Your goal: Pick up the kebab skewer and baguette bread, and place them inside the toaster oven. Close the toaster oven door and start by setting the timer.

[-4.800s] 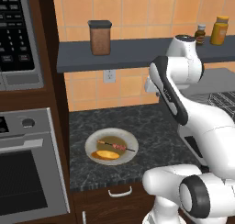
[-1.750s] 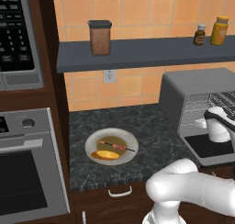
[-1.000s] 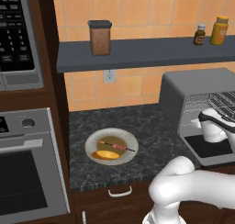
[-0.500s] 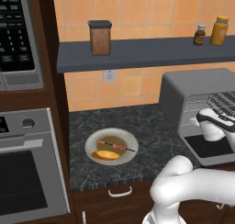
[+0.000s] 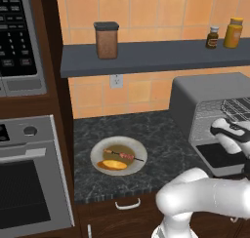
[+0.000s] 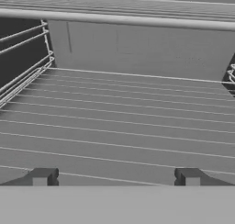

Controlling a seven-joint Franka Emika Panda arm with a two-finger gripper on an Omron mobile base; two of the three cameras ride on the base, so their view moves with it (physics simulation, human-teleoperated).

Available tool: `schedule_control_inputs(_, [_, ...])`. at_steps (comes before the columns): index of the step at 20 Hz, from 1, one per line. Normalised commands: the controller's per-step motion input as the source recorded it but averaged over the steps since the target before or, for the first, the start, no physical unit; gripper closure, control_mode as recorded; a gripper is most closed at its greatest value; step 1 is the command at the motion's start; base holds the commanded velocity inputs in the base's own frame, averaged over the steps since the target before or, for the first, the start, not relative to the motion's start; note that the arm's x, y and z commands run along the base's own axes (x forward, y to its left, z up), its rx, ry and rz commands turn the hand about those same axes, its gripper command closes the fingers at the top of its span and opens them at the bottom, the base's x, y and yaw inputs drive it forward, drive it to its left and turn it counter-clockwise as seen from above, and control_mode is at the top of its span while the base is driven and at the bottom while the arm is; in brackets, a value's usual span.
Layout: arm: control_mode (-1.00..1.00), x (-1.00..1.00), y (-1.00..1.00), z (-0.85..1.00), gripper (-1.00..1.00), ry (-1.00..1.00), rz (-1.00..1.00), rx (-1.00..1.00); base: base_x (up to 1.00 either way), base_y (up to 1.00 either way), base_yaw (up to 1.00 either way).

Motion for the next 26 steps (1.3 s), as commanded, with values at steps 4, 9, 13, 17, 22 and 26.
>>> schedule_control_inputs(4, [-1.00,-1.00,-0.24,-0.69,-1.00,0.20,0.00,-0.10,0.00,0.00,0.00])
schedule_control_inputs(9, [-1.00,-1.00,-0.13,-0.60,-1.00,0.24,0.00,-0.10,0.00,0.00,0.00])
schedule_control_inputs(13, [-1.00,-0.98,-0.23,-0.43,-1.00,0.29,0.00,-0.04,0.00,0.00,0.00])
schedule_control_inputs(17, [-1.00,-1.00,-0.30,-0.38,-1.00,0.30,0.00,-0.02,0.00,0.00,0.00])
schedule_control_inputs(22, [-1.00,-1.00,-0.15,0.47,-1.00,0.14,0.06,0.04,0.00,0.00,0.00])
schedule_control_inputs(26, [-1.00,-0.70,0.78,0.83,-1.00,0.00,0.01,0.05,0.00,0.00,0.00])
